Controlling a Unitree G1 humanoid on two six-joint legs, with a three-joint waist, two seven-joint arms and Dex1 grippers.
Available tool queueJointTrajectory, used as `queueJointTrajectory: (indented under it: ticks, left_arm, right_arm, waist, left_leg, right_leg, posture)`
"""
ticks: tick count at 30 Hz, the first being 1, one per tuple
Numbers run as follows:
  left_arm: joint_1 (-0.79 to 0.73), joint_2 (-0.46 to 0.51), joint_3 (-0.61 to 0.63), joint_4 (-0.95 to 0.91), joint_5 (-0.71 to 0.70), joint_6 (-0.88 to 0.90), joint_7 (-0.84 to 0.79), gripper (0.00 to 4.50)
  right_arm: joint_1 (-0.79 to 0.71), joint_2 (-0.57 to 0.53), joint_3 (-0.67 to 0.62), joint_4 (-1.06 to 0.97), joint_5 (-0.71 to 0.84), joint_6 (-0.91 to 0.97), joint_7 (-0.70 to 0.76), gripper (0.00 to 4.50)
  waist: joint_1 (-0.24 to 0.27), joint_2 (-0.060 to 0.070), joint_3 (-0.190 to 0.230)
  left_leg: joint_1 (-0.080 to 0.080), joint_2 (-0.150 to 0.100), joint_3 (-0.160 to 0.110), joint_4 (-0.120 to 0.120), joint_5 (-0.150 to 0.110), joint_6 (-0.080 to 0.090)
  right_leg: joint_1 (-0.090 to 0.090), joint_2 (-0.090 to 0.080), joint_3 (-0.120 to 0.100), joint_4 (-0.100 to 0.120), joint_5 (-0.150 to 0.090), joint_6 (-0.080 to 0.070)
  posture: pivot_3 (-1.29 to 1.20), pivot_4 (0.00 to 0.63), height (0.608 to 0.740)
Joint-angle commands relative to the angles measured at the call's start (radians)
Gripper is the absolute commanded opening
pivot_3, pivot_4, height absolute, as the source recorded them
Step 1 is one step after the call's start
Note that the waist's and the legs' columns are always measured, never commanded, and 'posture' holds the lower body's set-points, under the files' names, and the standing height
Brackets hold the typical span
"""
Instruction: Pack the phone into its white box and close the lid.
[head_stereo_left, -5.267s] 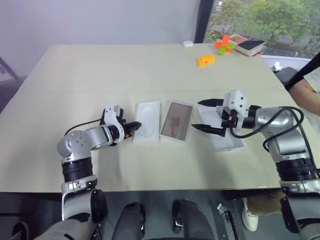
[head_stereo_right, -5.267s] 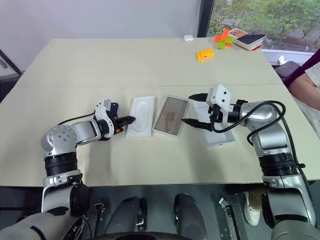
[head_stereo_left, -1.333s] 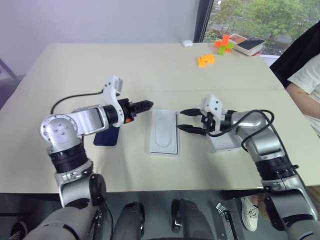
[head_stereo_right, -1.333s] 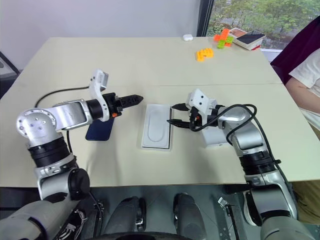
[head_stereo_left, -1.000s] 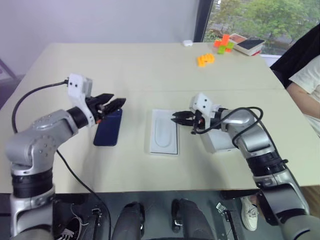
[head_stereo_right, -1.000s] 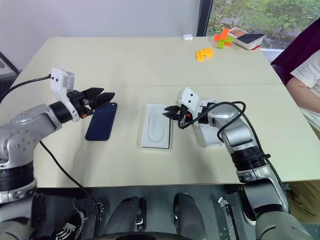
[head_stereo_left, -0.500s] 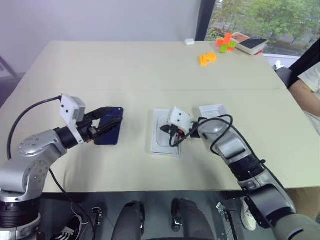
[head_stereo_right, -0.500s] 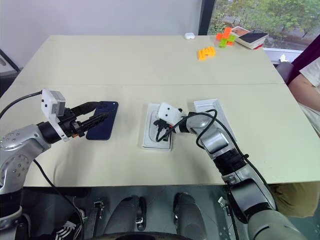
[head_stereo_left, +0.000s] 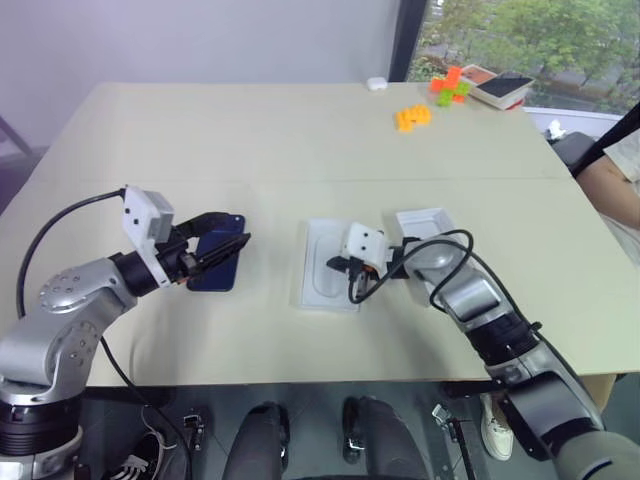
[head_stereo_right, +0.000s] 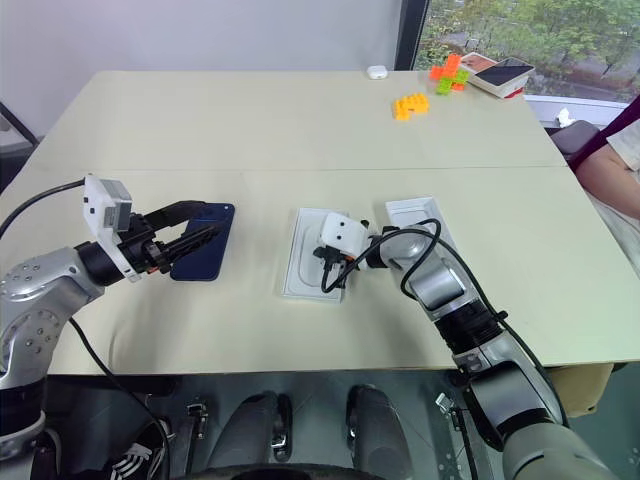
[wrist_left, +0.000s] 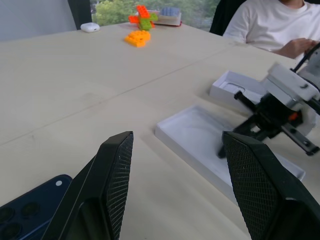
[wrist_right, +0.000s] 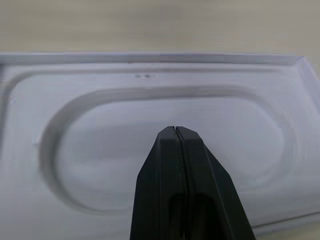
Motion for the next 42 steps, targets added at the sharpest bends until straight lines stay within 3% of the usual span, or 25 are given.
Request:
queueJointTrajectory:
  ticks: [1,9,17,22,28,37,42]
  left_arm:
    - [-0.012,0.013,0.017,-0.024,-0.005,-0.012,0.004,3.00]
    - [-0.053,0.010,0.007,0.009,-0.030,0.023,0.017,3.00]
    - [-0.097,0.060,0.026,0.126,-0.051,0.177,0.051,3.00]
    - [-0.115,0.075,0.088,0.209,-0.139,0.293,0.053,3.00]
    - [-0.255,0.106,0.152,0.509,-0.143,0.476,0.169,3.00]
    - [-0.335,0.081,0.161,0.678,-0.149,0.572,0.168,3.00]
    - [-0.428,0.085,0.152,0.874,-0.150,0.661,0.129,3.00]
  right_arm:
    - [0.009,0.004,-0.006,-0.042,0.011,0.018,0.007,0.02]
    - [-0.001,0.016,-0.014,-0.006,-0.013,-0.026,-0.042,0.02]
    - [-0.053,0.021,-0.105,0.035,0.042,-0.061,-0.067,0.02]
    - [-0.093,0.029,-0.135,0.048,0.061,-0.085,-0.056,0.02]
    - [-0.157,0.175,-0.079,0.083,0.025,-0.057,-0.133,0.02]
    - [-0.263,0.308,-0.038,0.216,-0.013,0.010,-0.188,0.02]
    - [-0.300,0.362,-0.020,0.294,-0.025,0.004,-0.198,0.02]
  waist:
    - [0.000,0.000,0.000]
    - [0.001,0.000,0.000]
    - [0.000,0.000,0.000]
    - [-0.001,0.000,0.000]
    - [-0.005,0.000,0.000]
    - [-0.001,-0.001,0.000]
    - [-0.005,-0.001,-0.001]
  left_leg:
    - [0.000,0.000,0.000,0.000,0.000,0.000]
    - [0.000,0.000,0.000,0.000,0.000,0.000]
    - [0.000,0.000,0.000,0.000,0.000,0.000]
    - [0.000,0.000,0.000,0.000,0.000,0.000]
    - [0.001,0.000,-0.001,0.000,0.001,-0.001]
    - [-0.001,0.000,0.000,0.000,0.004,-0.007]
    - [-0.002,0.000,0.000,0.000,0.004,-0.006]
  right_leg:
    - [0.000,0.000,0.000,0.000,0.000,0.000]
    - [0.000,0.000,0.000,0.000,0.000,0.000]
    - [0.000,0.001,0.000,0.001,0.000,0.000]
    - [0.000,0.000,0.000,0.001,0.000,0.000]
    - [-0.001,0.004,0.000,0.003,0.001,-0.001]
    - [-0.002,0.000,0.000,0.003,0.001,-0.001]
    - [-0.003,0.000,0.000,0.003,0.001,-0.001]
  posture:
    - [0.00,0.150,0.740]
    - [0.00,0.150,0.740]
    - [0.00,0.150,0.740]
    - [0.00,0.150,0.740]
    - [0.00,0.150,0.740]
    - [0.00,0.150,0.740]
    - [0.00,0.150,0.740]
